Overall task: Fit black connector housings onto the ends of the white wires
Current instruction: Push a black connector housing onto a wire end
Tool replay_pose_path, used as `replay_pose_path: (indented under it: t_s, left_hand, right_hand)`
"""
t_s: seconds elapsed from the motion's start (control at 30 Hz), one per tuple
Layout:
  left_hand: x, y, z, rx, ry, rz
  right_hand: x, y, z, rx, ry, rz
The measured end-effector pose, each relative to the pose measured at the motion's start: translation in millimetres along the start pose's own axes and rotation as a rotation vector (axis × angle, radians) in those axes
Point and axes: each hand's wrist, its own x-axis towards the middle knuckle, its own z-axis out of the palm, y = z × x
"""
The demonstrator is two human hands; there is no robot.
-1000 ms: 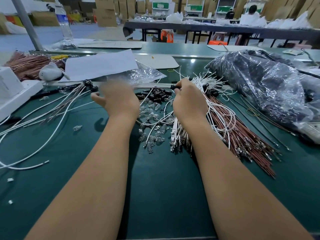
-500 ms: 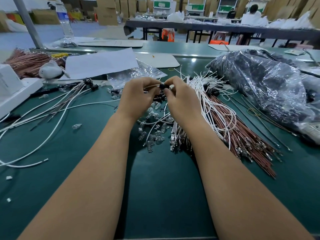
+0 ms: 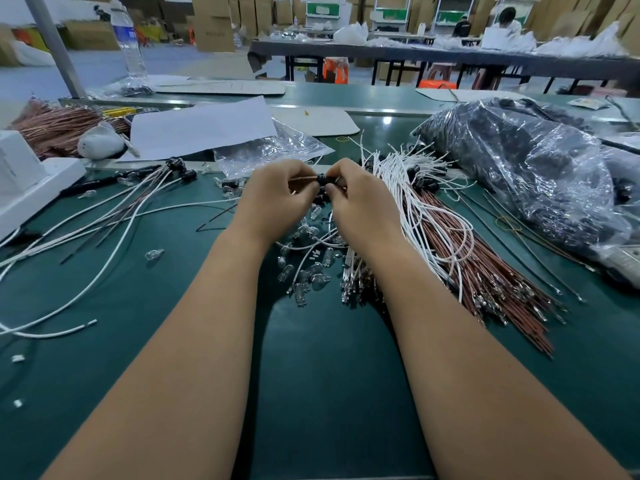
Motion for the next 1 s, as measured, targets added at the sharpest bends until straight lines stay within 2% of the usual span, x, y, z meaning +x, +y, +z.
replay_pose_path:
  t_s: [0.23,0.43,1.0]
  left_hand:
    - [1.2,-5.7,2.3,-0.119,0.055,-0.051]
    - [1.7,-7.0,2.3,-0.123,0.055,-0.047]
    - [1.5,-1.1,4.4,-0.08,0.055,0.011]
  right_hand:
    - [2.2,3.7,-2.0,0.079,0.099,0.145]
    - [5.5,7.8,-3.4,0.284,0.125,0.228]
    - [8.7,8.2,-3.6,0.385,0.155,0.244]
